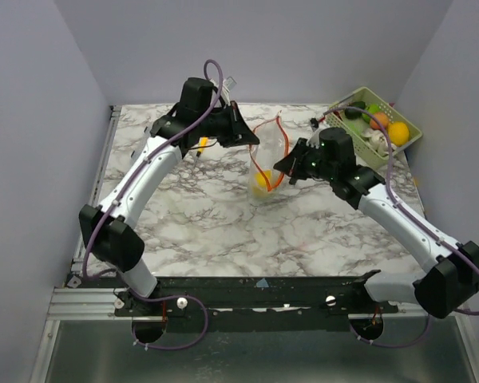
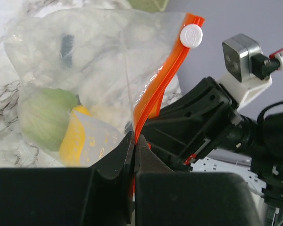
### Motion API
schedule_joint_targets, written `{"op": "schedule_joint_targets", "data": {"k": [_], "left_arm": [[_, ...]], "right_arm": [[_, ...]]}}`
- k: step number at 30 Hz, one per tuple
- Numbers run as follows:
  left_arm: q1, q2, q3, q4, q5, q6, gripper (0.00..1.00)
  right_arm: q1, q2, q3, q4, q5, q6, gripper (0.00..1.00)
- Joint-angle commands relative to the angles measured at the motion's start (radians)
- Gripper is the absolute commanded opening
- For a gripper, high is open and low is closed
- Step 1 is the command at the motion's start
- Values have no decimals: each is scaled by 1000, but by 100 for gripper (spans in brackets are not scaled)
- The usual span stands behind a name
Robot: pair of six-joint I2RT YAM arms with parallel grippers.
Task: Place the food in the zip-top bag and seal the zipper
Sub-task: Adjust the zipper food storage bag at the center of the board.
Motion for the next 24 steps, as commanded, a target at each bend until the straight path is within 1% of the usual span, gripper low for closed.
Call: {"op": "schedule_joint_targets", "data": {"k": [1,4,6,9,11,12,14,16,18,20,23,24], "left_arm": [[23,137,-49,-14,35,-17,0],[26,103,-18,-23,33,-1,0],[23,65,16,-26,32,2,0],[18,16,48,-16,51,-13,0],[19,-7,25,15,51,-31,0],[19,-16,-4,36,39,-35,0],[24,-7,-60,60,16,-46,0],[35,31,-97,70,41,-47,0],[38,81,-105,32,47,-24,0],[38,104,-87,-24,23,17,0],[38,47,-72,-17,-12,30,0],[37,23,-62,-7,-21,32,0]], "right_arm": [[3,97,-48,-17,35,-11,0],[17,122,79,-112,22,-58,0],[26,91,138,-113,11,-68,1],[26,55,177,-77,-55,-45,1],[26,43,168,-44,-83,-16,0],[26,33,136,-18,-83,-1,0],[26,15,45,48,-26,38,0],[25,15,-35,83,38,69,0],[25,37,-92,113,55,85,0],[24,85,-90,104,40,80,0],[33,124,34,-13,52,22,0],[52,115,74,-41,100,-5,1]]}}
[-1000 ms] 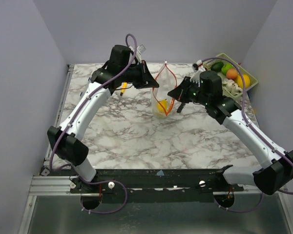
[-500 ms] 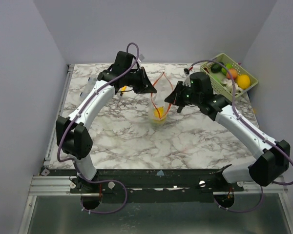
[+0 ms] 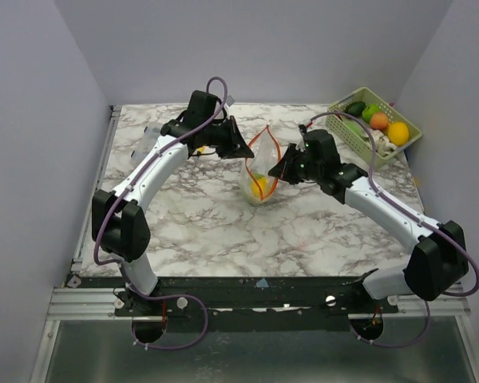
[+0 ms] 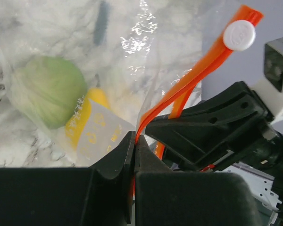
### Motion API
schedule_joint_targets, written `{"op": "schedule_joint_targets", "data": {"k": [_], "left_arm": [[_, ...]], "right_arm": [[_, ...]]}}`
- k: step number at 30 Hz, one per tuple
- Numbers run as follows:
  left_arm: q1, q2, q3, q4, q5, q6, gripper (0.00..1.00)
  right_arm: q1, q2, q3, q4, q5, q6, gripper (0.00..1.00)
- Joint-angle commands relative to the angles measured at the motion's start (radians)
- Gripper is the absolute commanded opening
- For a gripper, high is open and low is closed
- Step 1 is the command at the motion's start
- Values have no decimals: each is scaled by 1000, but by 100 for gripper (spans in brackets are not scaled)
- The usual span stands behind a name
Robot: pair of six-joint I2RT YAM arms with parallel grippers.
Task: Place the food in the zip-top bag and seal the zipper
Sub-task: Adjust the zipper food storage bag at the center of the board.
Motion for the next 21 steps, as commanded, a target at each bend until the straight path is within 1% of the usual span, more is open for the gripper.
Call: {"op": "schedule_joint_targets", "data": {"k": [1,2,4,5,7,9,11,13,15,18,21], "left_arm": [[3,-95,40,-15,-42,39,0],[2,-104,50,-10,-42,42,0],[3,-102,73,-3,-9,64,0],[5,-88,88,-18,8,83,4],[5,-72,96,-72,-22,122,16],[5,-109,31,-55,-63,147,27],[4,-160,-51,-30,-103,167,41],[-6,-196,-95,-39,-144,202,49],[-24,-216,-114,-65,-191,242,51],[-50,-228,-129,-101,-276,286,51],[-56,-230,-139,-115,-330,305,52]], "right_arm": [[61,-6,157,-101,122,-80,0],[76,-12,185,-110,141,-96,1],[77,-6,219,-109,123,-69,0],[77,4,230,-102,105,-56,0],[77,19,226,-74,69,-17,1],[77,15,176,-6,60,53,0],[77,4,131,62,54,118,0],[78,-1,109,111,38,159,1],[79,2,95,145,27,181,1],[80,3,80,153,33,190,1],[81,0,70,158,26,191,0]]}}
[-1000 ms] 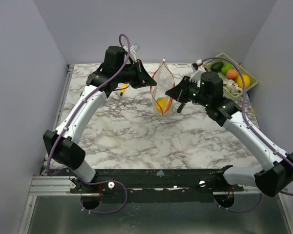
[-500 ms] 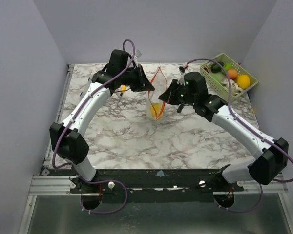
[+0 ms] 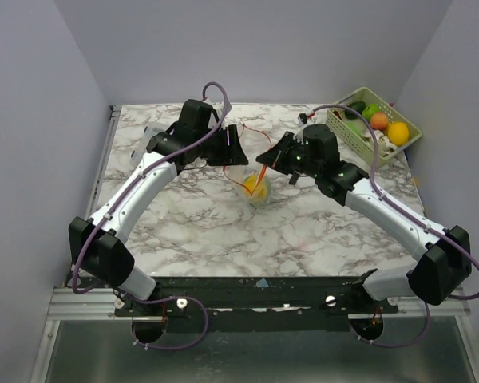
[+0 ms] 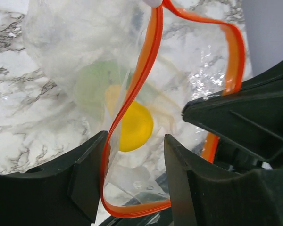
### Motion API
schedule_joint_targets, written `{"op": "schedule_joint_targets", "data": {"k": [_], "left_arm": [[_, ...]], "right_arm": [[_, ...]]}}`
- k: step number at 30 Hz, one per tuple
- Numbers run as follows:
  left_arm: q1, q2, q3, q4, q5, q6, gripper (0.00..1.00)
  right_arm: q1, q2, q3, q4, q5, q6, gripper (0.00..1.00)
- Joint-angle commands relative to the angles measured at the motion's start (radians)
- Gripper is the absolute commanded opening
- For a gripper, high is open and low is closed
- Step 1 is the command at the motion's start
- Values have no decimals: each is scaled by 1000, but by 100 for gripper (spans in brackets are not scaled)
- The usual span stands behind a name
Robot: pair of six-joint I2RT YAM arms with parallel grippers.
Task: Place the food in the zip-top bag and seal the zipper
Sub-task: Adjust the zipper food storage bag at the center of the board.
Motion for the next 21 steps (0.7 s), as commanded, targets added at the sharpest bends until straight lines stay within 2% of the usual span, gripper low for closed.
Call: {"op": "schedule_joint_targets", "data": {"k": [1,3,4,7,10,11,13,18,21], "left_arm": [[-15,-37,-9,-45,-150,86,52],[-15,-36,-5,-50,-176,99,52],[-16,-35,-1,-55,-192,103,48],[-16,-32,18,-66,-216,112,30],[-16,-35,38,-67,-209,117,4],[-16,-33,46,-70,-204,118,0],[-16,-25,73,-85,-192,120,0],[-16,8,143,-132,-163,101,0],[-15,24,151,-135,-145,75,0]], "right_arm": [[5,-9,-16,89,-25,35,0],[4,-13,-17,83,-20,28,1],[5,-14,-17,78,-18,22,1],[5,-18,-15,74,-16,11,1],[11,-15,-5,39,-7,-37,1],[18,-14,-2,29,2,-63,1],[33,-7,16,-12,21,-121,2],[38,11,101,-148,102,-241,25],[37,14,157,-207,151,-297,30]]}}
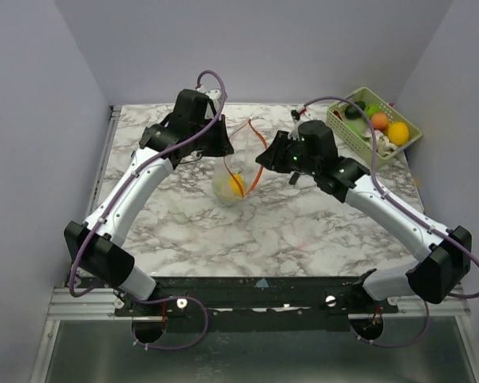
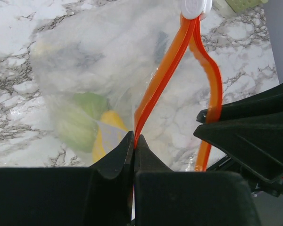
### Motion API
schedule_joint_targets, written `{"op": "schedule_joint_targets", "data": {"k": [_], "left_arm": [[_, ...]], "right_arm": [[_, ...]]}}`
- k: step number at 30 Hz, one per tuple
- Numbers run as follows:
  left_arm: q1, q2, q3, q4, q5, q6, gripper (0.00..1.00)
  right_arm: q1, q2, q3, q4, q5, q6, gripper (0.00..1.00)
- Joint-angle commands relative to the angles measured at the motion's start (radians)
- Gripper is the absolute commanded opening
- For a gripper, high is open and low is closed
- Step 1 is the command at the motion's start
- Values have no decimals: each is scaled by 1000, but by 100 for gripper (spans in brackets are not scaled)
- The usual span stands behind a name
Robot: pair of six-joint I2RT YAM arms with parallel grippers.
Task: Place the food in the zip-top bag and seal the zipper
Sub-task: Adjust the zipper food storage bag at the center of the board.
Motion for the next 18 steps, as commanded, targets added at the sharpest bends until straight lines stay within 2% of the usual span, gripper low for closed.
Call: {"op": "schedule_joint_targets", "data": {"k": [1,9,14,18], "left_arm": [[2,33,42,-31,36,-31,0],[1,74,7,22,111,-38,0],[2,120,51,8,166,-30,0],[2,145,66,23,207,-45,0]], "right_arm": [[3,11,109,-128,119,-135,31],[-38,8,164,-171,205,-204,40],[-183,11,173,-183,158,-217,40],[-348,31,151,-147,163,-199,41]]}}
